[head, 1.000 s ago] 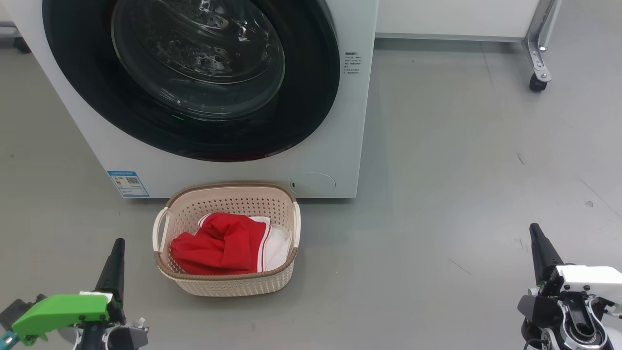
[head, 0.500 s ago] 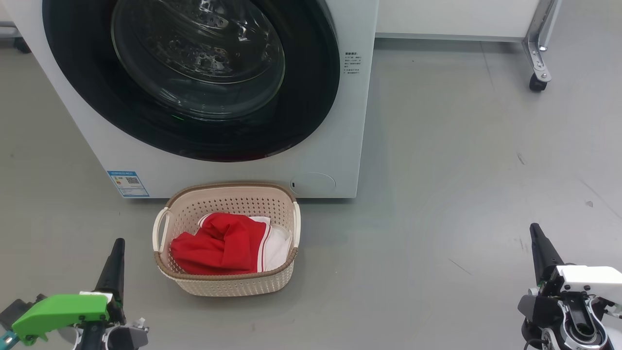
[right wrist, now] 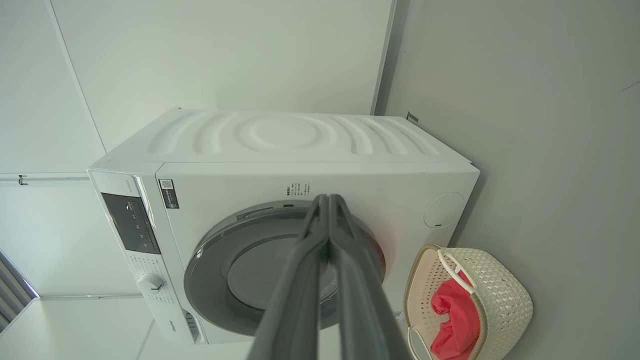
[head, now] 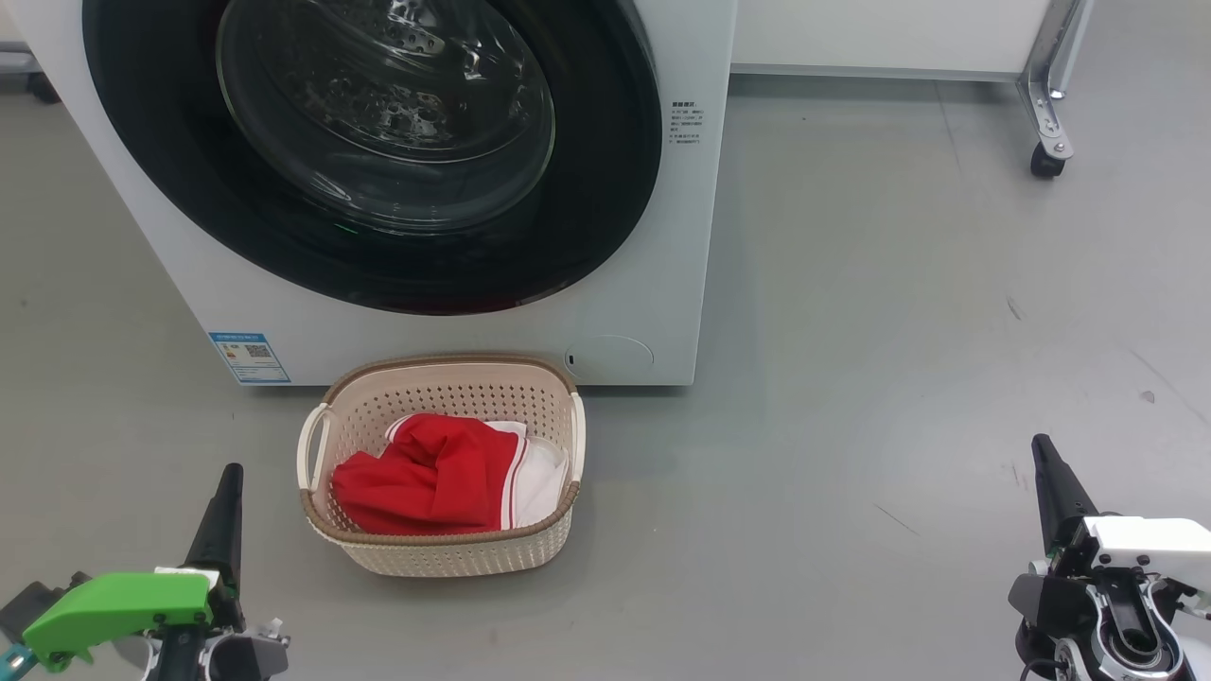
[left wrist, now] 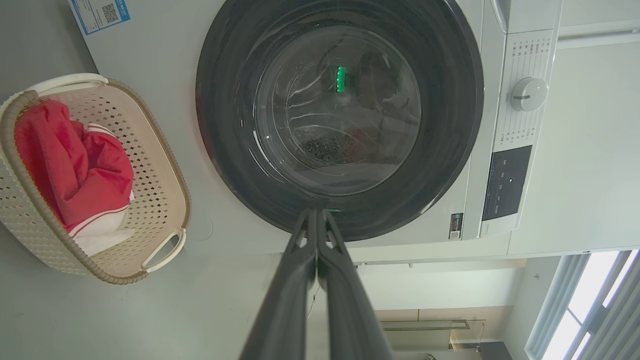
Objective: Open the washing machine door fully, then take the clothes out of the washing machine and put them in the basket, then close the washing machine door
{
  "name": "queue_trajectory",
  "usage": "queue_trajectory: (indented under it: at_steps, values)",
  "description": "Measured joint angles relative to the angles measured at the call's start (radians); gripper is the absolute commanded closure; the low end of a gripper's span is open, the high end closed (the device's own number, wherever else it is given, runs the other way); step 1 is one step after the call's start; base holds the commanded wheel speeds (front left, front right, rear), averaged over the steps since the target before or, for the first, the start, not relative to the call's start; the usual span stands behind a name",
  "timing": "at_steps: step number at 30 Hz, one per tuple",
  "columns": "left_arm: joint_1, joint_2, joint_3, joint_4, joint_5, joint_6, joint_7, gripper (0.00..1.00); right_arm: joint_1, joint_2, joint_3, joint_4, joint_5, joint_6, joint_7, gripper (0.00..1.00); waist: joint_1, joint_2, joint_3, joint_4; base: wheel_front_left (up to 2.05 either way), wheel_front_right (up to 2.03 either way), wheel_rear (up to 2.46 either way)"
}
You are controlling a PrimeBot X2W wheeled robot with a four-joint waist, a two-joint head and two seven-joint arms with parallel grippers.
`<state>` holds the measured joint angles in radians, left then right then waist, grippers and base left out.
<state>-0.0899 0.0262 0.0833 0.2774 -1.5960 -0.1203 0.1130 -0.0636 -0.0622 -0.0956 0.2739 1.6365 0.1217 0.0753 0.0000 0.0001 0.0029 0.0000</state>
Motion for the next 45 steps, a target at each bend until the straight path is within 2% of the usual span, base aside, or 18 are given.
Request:
queue_trajectory:
  at_steps: [45]
  values:
    - [0.000, 0.000, 0.000, -0.001, 0.000, 0.000, 0.000, 1.00, 0.000, 0.000, -0.003, 0.000, 0.000, 0.000, 0.000, 1.00, 0.0000, 0.0000, 0.000, 0.000, 0.00, 0.00, 0.00]
